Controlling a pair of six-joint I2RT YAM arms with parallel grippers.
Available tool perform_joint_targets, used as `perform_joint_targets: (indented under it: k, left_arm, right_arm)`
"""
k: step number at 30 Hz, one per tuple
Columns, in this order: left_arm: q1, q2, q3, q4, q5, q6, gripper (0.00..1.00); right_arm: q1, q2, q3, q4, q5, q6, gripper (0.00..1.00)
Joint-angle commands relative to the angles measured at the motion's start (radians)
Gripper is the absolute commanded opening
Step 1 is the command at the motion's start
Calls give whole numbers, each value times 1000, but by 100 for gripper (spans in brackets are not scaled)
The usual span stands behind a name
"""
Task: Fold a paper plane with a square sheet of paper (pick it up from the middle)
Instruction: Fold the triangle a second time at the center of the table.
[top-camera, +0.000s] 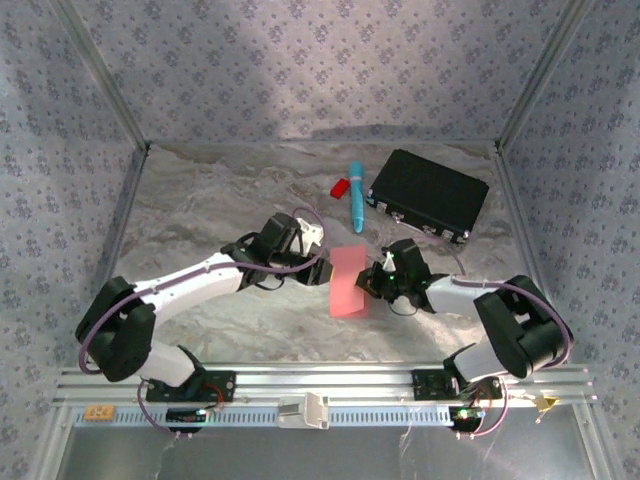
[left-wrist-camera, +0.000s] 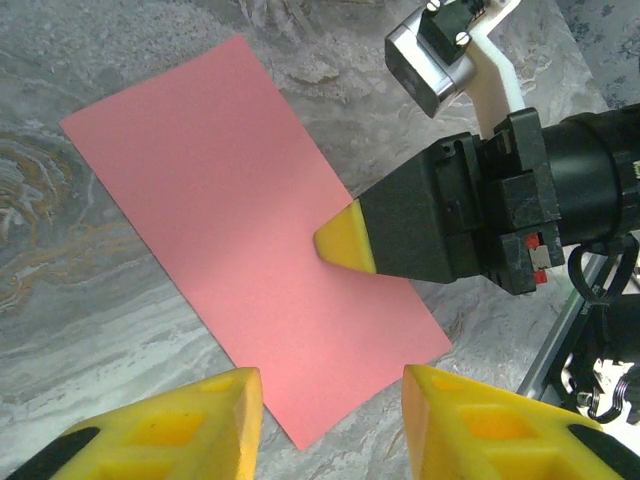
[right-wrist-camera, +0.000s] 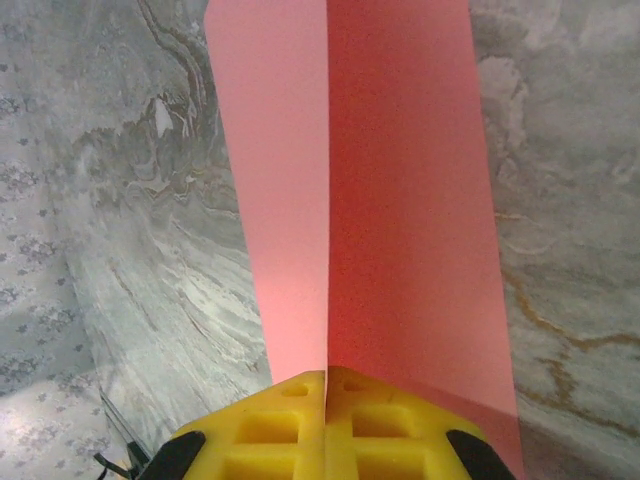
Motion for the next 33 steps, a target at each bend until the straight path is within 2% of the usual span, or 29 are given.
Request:
perform_joint_targets:
  k: [1,6,11,14,16,21,26,33]
  left_arm:
    - [-5,-43,-12,3,-27,37,40]
    - [-4,-44,-16,0,-25,38,40]
    - [-22,-44,-23,22,-14,70,42]
    - [-72,-52,-47,77,-16,143,44]
    - [-120,-48,-56,95,-61,181,46]
    - [-225,6,-22,37,-185,210,48]
    - [-354,46,-15,31,-361,287,52]
    - [-413,107,5,45,-478,332,56]
  right_arm:
    - [17,35,44,50,13,32,3]
    - [25,61,47,69,18,47,3]
    - [22,42,44,45,20,38,13]
    - [12,27,47,16,11,20,17]
    - [6,24,51,5,-1,10,18]
    - [-5,39,59,1,-36,3,7]
    - [-7,41,66,-11,-36,12,5]
    - [-10,47,76,-23,-40,14,4]
